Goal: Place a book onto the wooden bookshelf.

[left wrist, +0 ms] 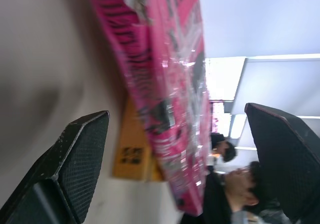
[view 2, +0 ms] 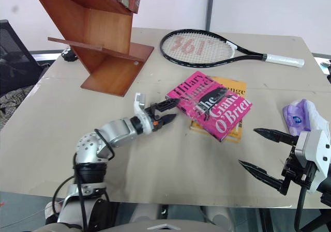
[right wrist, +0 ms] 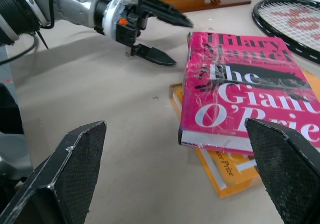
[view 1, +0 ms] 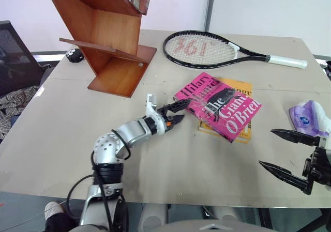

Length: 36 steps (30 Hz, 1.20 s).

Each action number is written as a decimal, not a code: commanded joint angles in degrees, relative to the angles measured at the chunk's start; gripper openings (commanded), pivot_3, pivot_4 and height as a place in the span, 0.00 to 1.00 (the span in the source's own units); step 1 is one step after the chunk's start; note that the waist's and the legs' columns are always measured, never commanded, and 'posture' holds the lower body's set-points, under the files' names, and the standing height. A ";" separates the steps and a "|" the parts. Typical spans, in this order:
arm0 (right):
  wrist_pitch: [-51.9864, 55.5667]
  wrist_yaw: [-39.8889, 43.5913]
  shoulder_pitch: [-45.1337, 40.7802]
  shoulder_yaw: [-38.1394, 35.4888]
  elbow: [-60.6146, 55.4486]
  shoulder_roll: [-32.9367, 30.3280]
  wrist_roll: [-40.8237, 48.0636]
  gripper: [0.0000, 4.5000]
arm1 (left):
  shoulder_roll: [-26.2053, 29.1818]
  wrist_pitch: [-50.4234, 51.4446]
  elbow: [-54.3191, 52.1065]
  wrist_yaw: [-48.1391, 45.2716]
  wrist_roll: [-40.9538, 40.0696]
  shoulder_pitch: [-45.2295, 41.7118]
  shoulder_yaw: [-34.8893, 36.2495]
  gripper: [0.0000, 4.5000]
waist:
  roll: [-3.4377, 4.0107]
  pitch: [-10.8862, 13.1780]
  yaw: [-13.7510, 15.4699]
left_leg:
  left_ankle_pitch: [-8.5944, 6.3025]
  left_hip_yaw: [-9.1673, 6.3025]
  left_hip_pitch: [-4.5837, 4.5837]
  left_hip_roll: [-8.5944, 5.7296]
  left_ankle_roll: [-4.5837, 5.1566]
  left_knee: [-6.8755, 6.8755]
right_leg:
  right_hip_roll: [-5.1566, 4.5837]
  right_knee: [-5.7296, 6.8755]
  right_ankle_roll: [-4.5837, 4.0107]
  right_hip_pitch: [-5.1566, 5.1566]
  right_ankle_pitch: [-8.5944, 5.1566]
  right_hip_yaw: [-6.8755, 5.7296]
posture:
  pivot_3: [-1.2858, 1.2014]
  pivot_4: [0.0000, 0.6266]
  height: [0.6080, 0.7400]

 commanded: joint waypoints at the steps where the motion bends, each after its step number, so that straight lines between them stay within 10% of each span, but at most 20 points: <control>1: -1.46 -0.70 0.86 -2.98 -1.86 0.34 0.88 0.98 | -2.26 -0.78 1.17 0.09 -0.13 -1.81 -0.49 1.00 | 0.01 0.00 -0.05 | 0.00 0.00 0.00 -0.01 0.00 0.00 | 0.00 0.00 0.00 0.00 0.00 0.00 | 0.52 0.24 1.00; 8: -2.84 -1.68 2.11 -2.38 -2.09 0.79 -1.40 0.98 | -8.95 -4.20 12.80 -4.81 10.28 -6.04 -0.13 1.00 | 0.01 -0.06 0.25 | 0.00 -0.02 0.03 -0.07 0.00 0.04 | 0.00 -0.11 -0.07 0.10 -0.05 0.01 | 0.52 0.24 1.00; 18: -3.28 -2.09 1.92 -1.43 -1.43 0.46 -1.99 1.00 | -10.09 -0.48 14.85 -8.90 13.98 -6.73 5.22 0.06 | 0.17 -0.25 0.29 | 0.00 -0.11 0.05 -0.10 -0.01 0.04 | 0.00 -0.25 -0.01 0.21 -0.08 0.00 | 0.52 0.24 1.00; 32: -5.14 0.41 -7.35 4.27 4.26 -2.28 -2.18 1.00 | 13.13 -9.84 -22.25 -41.88 39.40 -8.26 -1.23 0.04 | 0.12 -0.19 0.05 | 0.00 -0.12 -0.02 -0.08 -0.03 -0.11 | -0.01 -0.39 -0.09 0.17 -0.05 -0.02 | 0.52 0.24 1.00; 36: -4.77 -1.64 -15.03 4.98 7.20 -2.31 1.59 1.00 | 25.98 -24.97 -26.07 -54.11 58.85 -12.60 -4.25 0.04 | 0.09 -0.12 -0.29 | -0.01 -0.05 -0.03 -0.08 -0.02 -0.19 | -0.03 -0.62 -0.08 0.20 -0.04 0.00 | 0.52 0.24 1.00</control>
